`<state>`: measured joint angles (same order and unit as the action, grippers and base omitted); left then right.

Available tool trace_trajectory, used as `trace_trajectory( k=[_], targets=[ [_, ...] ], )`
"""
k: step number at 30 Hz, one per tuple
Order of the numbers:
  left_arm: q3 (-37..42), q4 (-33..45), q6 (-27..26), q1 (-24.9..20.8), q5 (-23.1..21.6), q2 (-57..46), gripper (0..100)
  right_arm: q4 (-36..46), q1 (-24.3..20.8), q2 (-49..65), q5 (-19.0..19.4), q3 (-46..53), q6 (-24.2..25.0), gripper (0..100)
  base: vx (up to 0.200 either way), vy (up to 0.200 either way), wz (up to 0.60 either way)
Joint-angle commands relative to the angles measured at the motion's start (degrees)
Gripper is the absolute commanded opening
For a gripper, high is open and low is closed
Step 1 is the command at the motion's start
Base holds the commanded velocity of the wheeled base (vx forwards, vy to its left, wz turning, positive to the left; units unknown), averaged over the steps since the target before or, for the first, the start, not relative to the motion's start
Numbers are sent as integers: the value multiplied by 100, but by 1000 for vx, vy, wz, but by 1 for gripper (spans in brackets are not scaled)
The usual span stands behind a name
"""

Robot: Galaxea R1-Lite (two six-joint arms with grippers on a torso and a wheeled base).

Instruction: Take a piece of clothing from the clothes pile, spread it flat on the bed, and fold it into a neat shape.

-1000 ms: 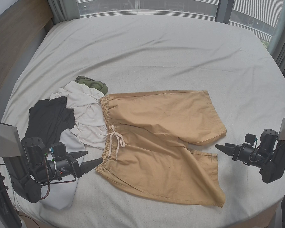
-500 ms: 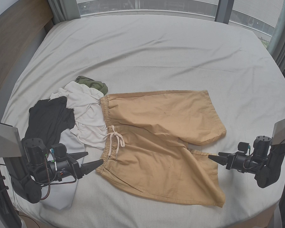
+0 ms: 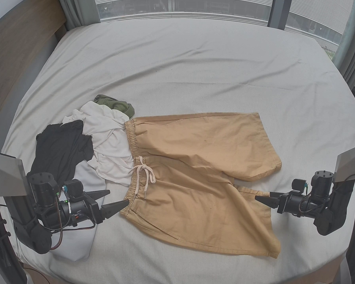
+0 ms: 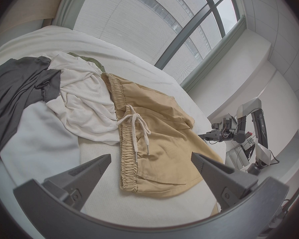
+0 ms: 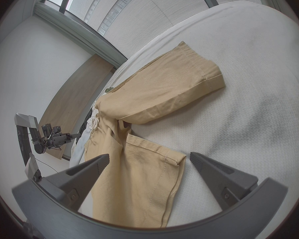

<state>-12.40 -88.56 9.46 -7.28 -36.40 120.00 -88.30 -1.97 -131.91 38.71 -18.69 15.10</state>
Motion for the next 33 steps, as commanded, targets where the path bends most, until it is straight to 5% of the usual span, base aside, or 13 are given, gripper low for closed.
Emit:
trace_trajectory(
  k=[1, 33],
  targets=[
    [1, -3, -6, -2, 1, -3, 100, 5, -40, -80, -3, -30, 1, 0, 0, 0, 0],
    [62, -3, -225, 16, -7, 111, 100, 5, 646, 482, 14, -249, -341, 0, 0, 0, 0]
  ],
)
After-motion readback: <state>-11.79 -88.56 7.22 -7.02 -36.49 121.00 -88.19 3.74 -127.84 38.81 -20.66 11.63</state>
